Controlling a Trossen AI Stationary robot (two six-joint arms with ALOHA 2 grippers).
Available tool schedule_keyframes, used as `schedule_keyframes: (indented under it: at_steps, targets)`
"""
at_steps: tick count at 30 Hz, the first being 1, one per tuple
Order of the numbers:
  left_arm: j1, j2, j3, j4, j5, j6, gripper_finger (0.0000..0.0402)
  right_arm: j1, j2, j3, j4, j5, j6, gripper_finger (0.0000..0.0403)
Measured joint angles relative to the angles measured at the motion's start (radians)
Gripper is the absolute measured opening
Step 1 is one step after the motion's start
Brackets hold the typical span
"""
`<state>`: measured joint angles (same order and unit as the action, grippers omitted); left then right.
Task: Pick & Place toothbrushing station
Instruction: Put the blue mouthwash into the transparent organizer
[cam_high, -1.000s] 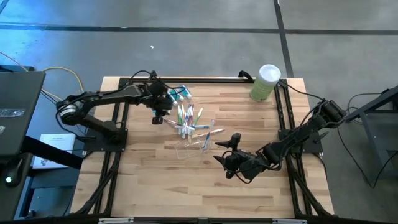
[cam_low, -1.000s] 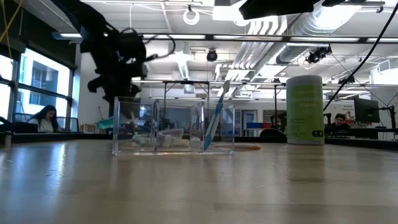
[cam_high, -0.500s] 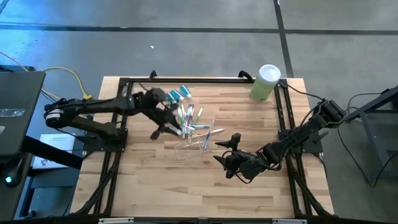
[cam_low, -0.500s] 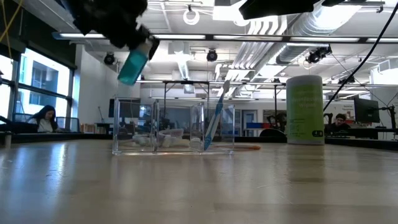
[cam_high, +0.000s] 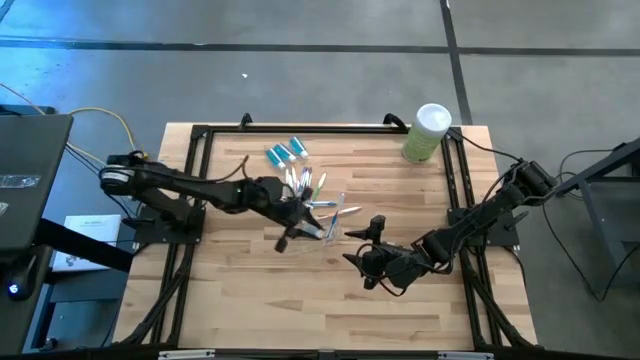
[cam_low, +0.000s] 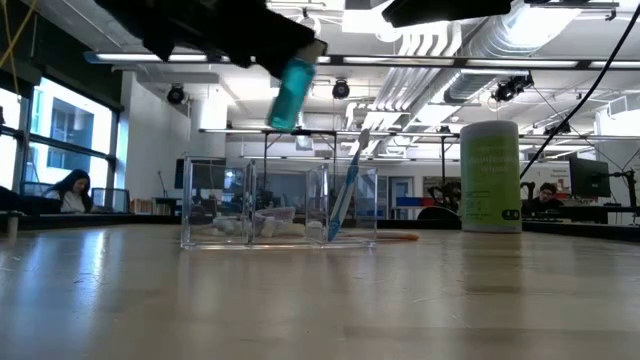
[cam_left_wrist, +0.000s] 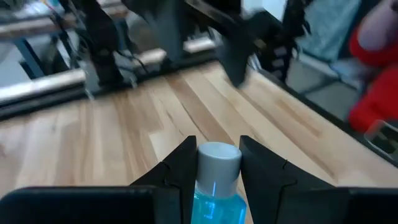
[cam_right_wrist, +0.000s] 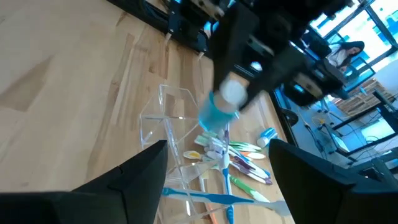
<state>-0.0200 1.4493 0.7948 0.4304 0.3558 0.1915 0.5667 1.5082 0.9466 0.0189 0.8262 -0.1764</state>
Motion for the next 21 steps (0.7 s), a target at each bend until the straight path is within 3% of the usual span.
schedule_keyframes:
  at_steps: [4,17,21]
  targets:
    - [0.007,0.068,0.000,0.103,0.008,-0.032,0.0097,0.000,0.000,0.000,0.000,-0.004,0.000,0.0272]
    - [0.025,0.118,-0.004,0.095,0.079,-0.049,0.0097,0.000,0.000,0.000,-0.001,-0.071,0.000,0.0272]
    - [0.027,0.118,-0.031,0.090,0.058,-0.050,0.0098,0.000,0.000,0.000,0.000,-0.071,0.000,0.0272]
